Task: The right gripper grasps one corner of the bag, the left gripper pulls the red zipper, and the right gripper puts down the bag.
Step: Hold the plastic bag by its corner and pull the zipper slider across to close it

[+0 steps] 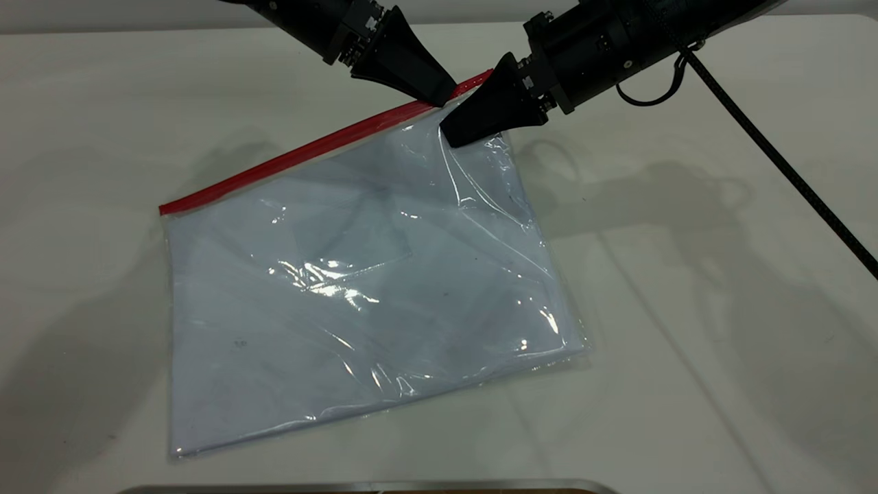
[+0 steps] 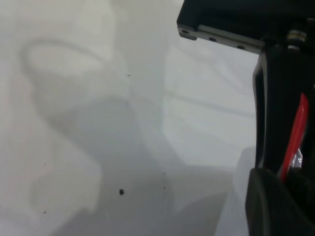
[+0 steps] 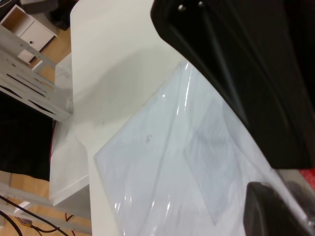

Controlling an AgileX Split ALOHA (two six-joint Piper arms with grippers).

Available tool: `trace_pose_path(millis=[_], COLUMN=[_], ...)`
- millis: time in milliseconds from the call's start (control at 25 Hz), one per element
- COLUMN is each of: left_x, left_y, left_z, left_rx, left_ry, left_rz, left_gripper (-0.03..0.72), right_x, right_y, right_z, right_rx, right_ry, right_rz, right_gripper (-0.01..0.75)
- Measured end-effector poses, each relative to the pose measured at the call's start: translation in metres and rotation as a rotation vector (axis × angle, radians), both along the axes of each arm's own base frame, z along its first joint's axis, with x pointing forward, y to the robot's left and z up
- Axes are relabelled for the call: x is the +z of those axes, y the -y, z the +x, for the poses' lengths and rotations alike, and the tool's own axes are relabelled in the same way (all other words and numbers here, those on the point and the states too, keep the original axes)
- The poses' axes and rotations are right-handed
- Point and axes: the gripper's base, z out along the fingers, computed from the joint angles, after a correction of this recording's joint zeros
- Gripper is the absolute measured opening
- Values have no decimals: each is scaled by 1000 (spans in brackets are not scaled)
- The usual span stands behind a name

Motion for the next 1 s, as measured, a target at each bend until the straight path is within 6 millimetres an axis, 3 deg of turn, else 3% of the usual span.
trace_pose_path(millis=[200,560,760,1000], left_x=[0,0,-3,-7], left_y=[0,-10,-26,-60], left_z=[0,8,11,20], left_rx=[2,34,35,86], left_ry=[3,33,42,29], left_rz=[-1,15,61,120], left_gripper=[53,53,53,53], right_x=[1,6,8,10], right_y=[6,44,63,85], right_z=[3,17,22,29], right_rx=[-23,-114,-143,-205], right_ry=[-3,-22,-20,-19], right_rz=[10,75,104,121], right_gripper=[33,33,33,33])
